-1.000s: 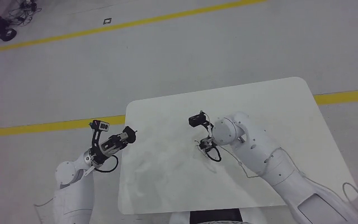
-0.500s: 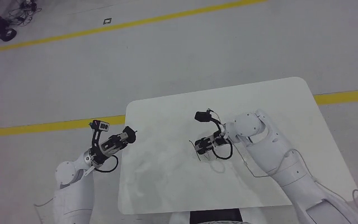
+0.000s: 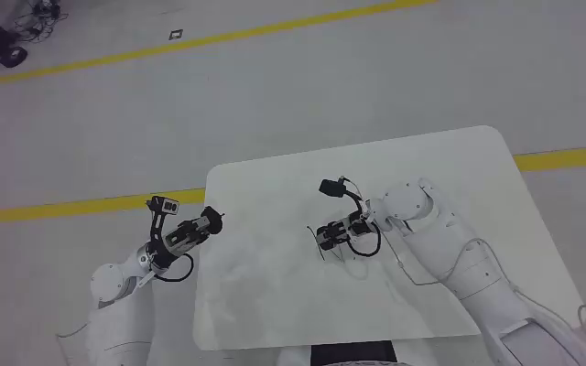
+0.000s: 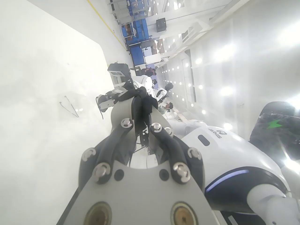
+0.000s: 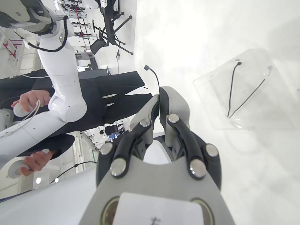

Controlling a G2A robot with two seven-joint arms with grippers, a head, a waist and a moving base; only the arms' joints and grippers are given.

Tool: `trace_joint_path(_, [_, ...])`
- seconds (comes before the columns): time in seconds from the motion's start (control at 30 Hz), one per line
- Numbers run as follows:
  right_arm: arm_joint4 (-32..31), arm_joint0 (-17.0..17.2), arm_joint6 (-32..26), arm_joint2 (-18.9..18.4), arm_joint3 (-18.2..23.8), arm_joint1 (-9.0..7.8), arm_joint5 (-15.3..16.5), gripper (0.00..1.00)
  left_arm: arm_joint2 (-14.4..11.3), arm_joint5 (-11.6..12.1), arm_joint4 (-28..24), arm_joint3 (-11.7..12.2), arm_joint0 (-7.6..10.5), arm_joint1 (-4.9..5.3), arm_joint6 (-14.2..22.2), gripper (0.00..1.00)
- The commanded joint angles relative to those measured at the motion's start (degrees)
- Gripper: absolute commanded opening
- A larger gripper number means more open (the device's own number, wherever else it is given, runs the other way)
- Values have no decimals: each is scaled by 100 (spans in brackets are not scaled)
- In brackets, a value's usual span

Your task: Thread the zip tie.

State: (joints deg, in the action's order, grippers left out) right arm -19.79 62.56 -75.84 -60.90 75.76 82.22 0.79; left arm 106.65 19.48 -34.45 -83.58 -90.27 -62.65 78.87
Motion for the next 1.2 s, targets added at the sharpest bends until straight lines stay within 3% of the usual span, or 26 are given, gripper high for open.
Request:
trace_joint_path(0.0, [0,0,-1,0,0,0,-1,0,0,0,0,0,0,0,0,0])
trace_joint_path(0.3, [38,60,154,20,15,0,14,0,0,0,0,0,0,0,0,0])
trace_joint_path(0.47, [583,154,519,-42,35,-10,15,0,0,0,0,0,0,0,0,0])
trace_joint_path(0.77, [1478,469,1658,-262,322,-26,214,0,0,0,0,0,0,0,0,0])
trace_joint_path(1.17, [1704,714,3094,-195,901,-24,316,0,0,0,0,0,0,0,0,0])
